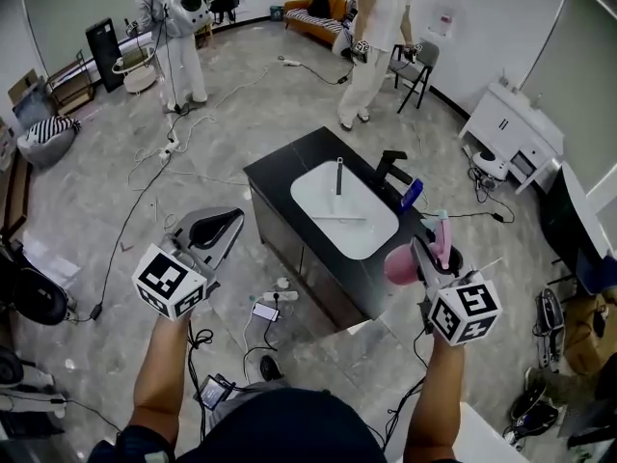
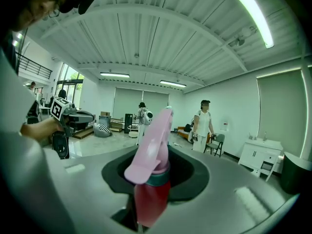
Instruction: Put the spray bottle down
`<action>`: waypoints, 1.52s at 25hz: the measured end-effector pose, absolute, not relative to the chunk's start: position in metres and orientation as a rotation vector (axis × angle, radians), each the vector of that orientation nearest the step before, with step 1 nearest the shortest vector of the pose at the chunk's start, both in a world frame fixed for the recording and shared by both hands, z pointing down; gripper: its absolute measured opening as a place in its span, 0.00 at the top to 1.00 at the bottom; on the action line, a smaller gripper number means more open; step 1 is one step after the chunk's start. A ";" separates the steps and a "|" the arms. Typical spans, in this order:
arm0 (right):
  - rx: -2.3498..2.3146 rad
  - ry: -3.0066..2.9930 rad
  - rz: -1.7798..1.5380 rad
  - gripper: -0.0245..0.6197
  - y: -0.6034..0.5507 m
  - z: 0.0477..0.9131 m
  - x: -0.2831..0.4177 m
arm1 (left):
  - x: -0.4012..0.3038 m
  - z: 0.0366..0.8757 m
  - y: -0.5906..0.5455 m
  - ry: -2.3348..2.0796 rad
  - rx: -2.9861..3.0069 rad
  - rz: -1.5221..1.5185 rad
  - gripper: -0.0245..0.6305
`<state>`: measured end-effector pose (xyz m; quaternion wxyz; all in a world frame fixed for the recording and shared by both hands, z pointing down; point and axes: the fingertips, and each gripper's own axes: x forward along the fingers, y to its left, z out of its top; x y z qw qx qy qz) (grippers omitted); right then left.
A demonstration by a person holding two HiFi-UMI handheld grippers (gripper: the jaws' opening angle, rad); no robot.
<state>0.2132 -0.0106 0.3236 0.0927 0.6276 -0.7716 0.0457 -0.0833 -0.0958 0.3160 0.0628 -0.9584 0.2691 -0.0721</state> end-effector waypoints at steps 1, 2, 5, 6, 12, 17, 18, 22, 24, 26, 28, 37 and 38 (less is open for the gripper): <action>1.870 -2.287 0.137 0.76 -0.017 0.323 0.208 | -0.088 0.315 -0.103 0.802 -2.898 -0.217 0.96; 1.877 -2.283 0.137 0.76 -0.024 0.322 0.203 | -0.093 0.314 -0.110 0.793 -2.899 -0.218 0.96; 1.908 -2.269 0.129 0.76 -0.041 0.319 0.197 | -0.103 0.312 -0.131 0.770 -2.898 -0.204 0.96; 1.918 -2.264 0.126 0.76 -0.047 0.317 0.197 | -0.105 0.310 -0.137 0.763 -2.896 -0.198 0.96; 1.926 -2.264 0.124 0.76 -0.084 0.313 0.197 | -0.113 0.304 -0.163 0.758 -2.892 -0.189 0.96; 1.906 -2.290 0.128 0.76 -0.128 0.319 0.215 | -0.099 0.310 -0.181 0.765 -2.889 -0.221 0.96; 1.899 -2.299 0.130 0.76 -0.138 0.320 0.219 | -0.096 0.312 -0.185 0.771 -2.886 -0.228 0.96; 1.864 -2.344 0.141 0.76 -0.187 0.329 0.232 | -0.090 0.315 -0.209 0.819 -2.863 -0.262 0.96; 1.839 -2.361 0.151 0.76 -0.217 0.334 0.235 | -0.089 0.318 -0.226 0.849 -2.865 -0.272 0.96; 1.808 -2.376 0.156 0.76 -0.249 0.340 0.240 | -0.086 0.322 -0.244 0.878 -2.864 -0.287 0.96; 1.782 -2.395 0.161 0.76 -0.283 0.346 0.248 | -0.079 0.326 -0.264 0.910 -2.855 -0.300 0.96; 1.653 -2.455 0.199 0.76 -0.447 0.392 0.269 | -0.068 0.351 -0.352 1.095 -2.845 -0.346 0.96; 1.639 -2.461 0.206 0.76 -0.466 0.399 0.269 | -0.069 0.353 -0.361 1.117 -2.842 -0.356 0.96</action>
